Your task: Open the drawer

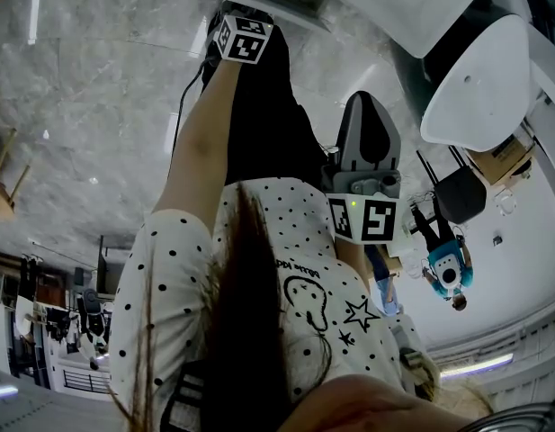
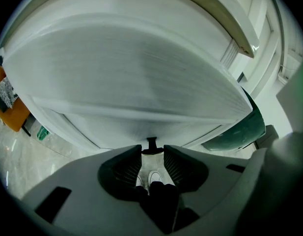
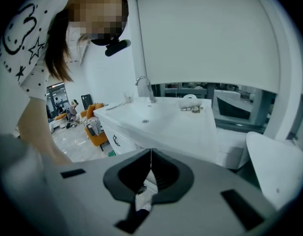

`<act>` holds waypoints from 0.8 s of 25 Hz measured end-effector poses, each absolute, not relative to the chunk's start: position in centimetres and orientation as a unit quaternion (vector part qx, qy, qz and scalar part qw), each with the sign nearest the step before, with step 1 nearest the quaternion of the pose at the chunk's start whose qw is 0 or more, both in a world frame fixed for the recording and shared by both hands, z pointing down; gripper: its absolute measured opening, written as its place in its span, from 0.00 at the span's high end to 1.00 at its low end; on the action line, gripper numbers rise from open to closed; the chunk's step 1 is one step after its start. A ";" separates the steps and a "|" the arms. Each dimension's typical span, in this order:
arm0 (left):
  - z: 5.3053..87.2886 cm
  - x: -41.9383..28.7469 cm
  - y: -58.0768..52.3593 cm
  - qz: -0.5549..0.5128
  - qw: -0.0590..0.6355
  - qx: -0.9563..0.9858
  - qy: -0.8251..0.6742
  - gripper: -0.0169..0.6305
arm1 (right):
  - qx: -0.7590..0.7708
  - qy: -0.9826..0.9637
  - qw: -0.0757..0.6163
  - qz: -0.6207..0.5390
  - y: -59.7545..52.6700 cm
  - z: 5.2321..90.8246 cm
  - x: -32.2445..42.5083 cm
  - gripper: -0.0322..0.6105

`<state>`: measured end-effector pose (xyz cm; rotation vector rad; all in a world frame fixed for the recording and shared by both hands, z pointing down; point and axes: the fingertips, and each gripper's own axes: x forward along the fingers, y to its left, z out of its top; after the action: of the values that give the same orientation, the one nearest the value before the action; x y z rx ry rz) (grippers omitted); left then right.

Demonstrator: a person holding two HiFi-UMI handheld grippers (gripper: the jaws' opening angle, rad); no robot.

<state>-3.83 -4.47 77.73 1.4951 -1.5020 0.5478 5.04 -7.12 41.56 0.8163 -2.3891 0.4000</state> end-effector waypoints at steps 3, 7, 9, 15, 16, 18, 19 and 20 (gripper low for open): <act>77.5 -3.9 -4.4 0.217 0.466 0.600 -0.613 0.76 | 0.308 -0.895 0.287 0.150 -7.2 41.6 5.1 0.93; 76.4 -3.8 -3.7 0.206 0.473 0.593 -0.619 0.77 | 0.309 -0.896 0.279 0.152 -7.3 41.2 4.9 0.93; 75.8 -4.3 -3.4 0.210 0.469 0.590 -0.623 0.80 | 0.308 -0.898 0.274 0.152 -7.4 41.0 4.5 0.93; 73.2 -5.6 -2.9 0.209 0.449 0.593 -0.635 0.95 | 0.303 -0.905 0.257 0.151 -7.8 40.3 3.4 0.93; 72.8 -5.6 -2.9 0.205 0.447 0.597 -0.633 0.96 | 0.302 -0.906 0.255 0.151 -7.8 40.4 3.4 0.93; 72.1 -5.7 -2.9 0.197 0.447 0.604 -0.630 0.97 | 0.302 -0.907 0.255 0.149 -8.0 40.6 3.4 0.93; 71.7 -5.8 -2.9 0.196 0.446 0.607 -0.627 0.97 | 0.301 -0.907 0.255 0.148 -8.0 40.6 3.5 0.93; 71.1 -5.9 -2.9 0.195 0.445 0.611 -0.624 0.97 | 0.301 -0.908 0.254 0.147 -8.2 40.4 3.5 0.93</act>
<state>-5.92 -2.93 71.10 1.5148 -1.5473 0.4831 3.51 -8.17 40.45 0.8179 -2.4663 0.3982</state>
